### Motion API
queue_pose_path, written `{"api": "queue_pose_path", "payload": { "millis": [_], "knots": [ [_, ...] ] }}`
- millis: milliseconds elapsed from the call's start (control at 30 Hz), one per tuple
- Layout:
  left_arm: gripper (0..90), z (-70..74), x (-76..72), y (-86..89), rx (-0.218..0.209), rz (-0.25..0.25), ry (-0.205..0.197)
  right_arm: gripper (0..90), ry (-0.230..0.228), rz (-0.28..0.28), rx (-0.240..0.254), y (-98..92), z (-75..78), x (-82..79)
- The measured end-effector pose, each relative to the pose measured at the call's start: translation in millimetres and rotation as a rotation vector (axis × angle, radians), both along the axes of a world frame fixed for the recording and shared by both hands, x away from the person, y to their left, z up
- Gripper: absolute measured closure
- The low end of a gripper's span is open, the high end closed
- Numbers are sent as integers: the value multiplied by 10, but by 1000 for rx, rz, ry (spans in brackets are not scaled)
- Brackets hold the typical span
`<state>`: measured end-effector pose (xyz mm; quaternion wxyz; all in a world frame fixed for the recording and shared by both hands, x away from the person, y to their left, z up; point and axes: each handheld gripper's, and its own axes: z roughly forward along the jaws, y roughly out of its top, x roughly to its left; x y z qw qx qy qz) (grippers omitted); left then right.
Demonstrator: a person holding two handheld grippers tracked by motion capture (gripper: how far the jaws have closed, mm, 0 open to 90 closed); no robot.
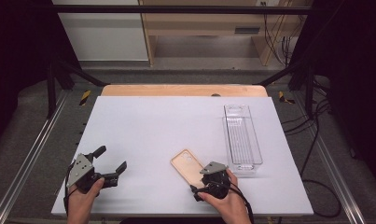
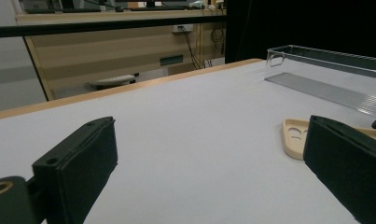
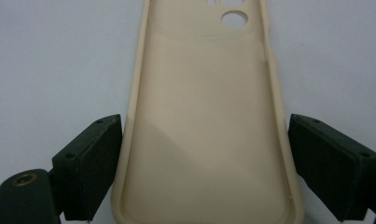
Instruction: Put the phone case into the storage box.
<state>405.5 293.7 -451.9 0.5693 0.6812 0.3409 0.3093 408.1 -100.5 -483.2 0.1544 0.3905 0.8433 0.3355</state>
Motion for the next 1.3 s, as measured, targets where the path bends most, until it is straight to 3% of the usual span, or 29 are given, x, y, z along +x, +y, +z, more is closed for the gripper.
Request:
{"api": "queue_pose_path", "payload": {
  "millis": [267,533,800,1033,1167,1300],
  "knots": [
    [25,3,-2,2,-4,2,0,128,-35,0,8,9,47,2],
    [25,17,-21,6,-24,4,9,128,-77,-20,52,-27,129,16],
    [11,44,-42,-48,-118,-28,70,127,-193,-32,134,-25,320,14],
    [10,146,-55,-177,-133,-56,95,127,-305,-27,222,-23,406,71],
    [12,252,-33,-299,-138,-74,111,126,-355,-20,266,-13,420,121],
    [15,386,37,-441,-155,-106,123,126,-382,-11,279,4,448,185]
  ]
}}
